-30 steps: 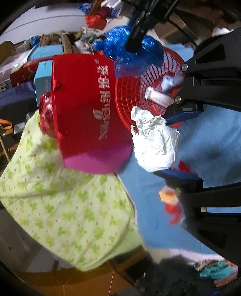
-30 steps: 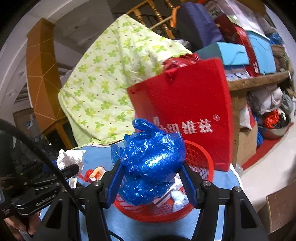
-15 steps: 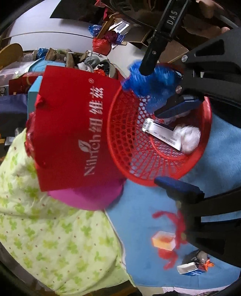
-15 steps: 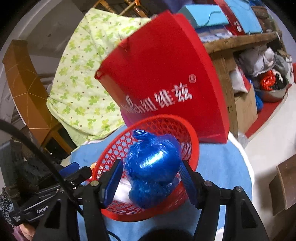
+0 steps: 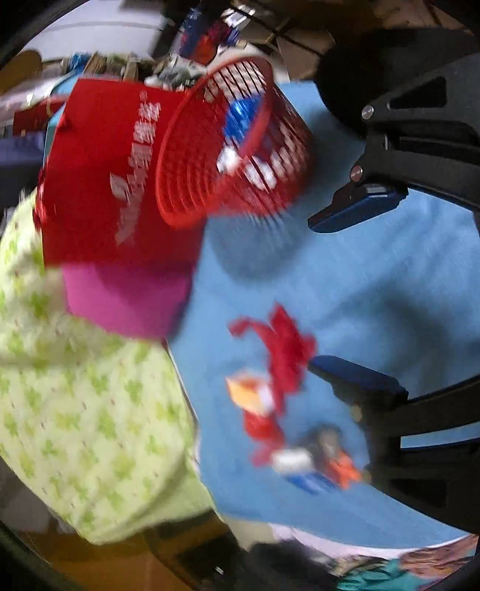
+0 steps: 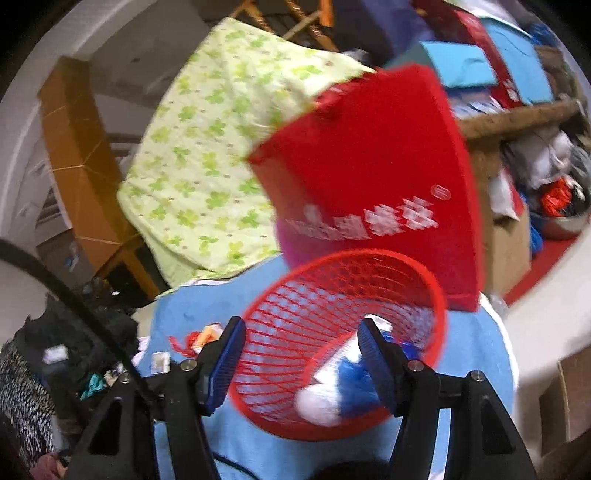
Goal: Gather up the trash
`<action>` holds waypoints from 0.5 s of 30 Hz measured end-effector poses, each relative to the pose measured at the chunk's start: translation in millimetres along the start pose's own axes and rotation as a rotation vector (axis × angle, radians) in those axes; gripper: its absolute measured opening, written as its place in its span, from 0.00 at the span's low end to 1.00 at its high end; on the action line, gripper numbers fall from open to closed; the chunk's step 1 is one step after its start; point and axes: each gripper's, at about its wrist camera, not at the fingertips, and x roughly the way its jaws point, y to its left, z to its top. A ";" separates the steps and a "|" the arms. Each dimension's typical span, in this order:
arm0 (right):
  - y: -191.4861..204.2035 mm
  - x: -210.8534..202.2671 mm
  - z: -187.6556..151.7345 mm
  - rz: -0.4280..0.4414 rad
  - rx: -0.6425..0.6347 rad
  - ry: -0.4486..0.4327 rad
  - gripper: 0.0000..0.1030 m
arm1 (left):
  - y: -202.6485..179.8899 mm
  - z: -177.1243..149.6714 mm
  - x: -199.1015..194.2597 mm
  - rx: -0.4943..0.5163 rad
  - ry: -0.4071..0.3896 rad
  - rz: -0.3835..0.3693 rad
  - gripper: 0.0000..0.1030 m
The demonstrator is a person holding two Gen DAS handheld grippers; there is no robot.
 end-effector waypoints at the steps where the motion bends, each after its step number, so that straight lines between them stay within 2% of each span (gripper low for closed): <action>1: 8.9 0.0 -0.4 0.018 -0.018 -0.005 0.65 | 7.5 -5.5 -0.6 -0.009 0.003 0.017 0.68; 4: 43.0 2.0 -4.4 0.084 -0.097 -0.010 0.65 | 40.9 -27.2 -3.2 -0.051 0.012 0.099 0.68; 7: 79.2 10.9 -14.5 0.136 -0.184 0.006 0.65 | 70.0 -42.8 -4.0 -0.103 0.021 0.148 0.68; 15: 152.7 58.7 -66.7 0.209 -0.351 0.172 0.65 | 120.8 -68.9 6.3 -0.230 0.024 0.221 0.68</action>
